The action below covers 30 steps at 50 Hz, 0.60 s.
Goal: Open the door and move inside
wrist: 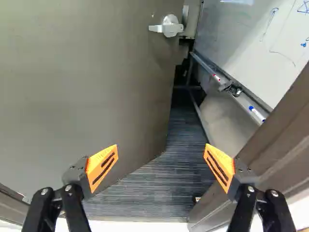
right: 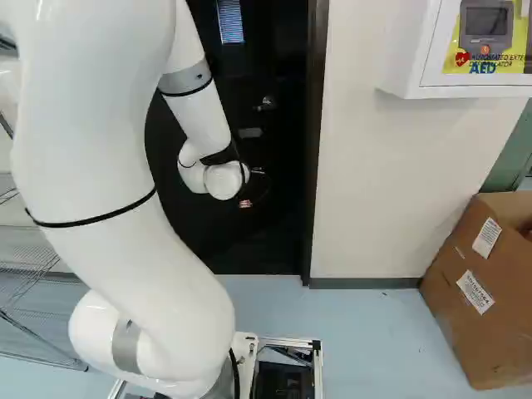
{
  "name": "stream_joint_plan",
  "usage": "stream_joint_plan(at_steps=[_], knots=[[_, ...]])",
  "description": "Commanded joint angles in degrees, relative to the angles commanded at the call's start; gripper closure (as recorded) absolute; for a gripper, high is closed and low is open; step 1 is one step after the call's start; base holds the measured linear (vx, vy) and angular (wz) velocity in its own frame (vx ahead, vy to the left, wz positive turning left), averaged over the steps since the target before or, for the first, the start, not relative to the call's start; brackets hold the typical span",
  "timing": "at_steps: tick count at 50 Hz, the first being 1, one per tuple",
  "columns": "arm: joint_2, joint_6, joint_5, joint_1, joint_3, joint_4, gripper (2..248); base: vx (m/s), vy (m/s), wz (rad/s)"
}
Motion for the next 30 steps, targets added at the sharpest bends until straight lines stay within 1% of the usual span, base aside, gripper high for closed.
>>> stream_joint_plan(at_steps=[10,30], knots=[[2.8,0.0,0.0,-0.4,3.0,0.9,3,0.0,0.0,0.0],[8.7,0.0,0.0,-1.5,9.1,1.0,3,0.0,0.0,0.0]])
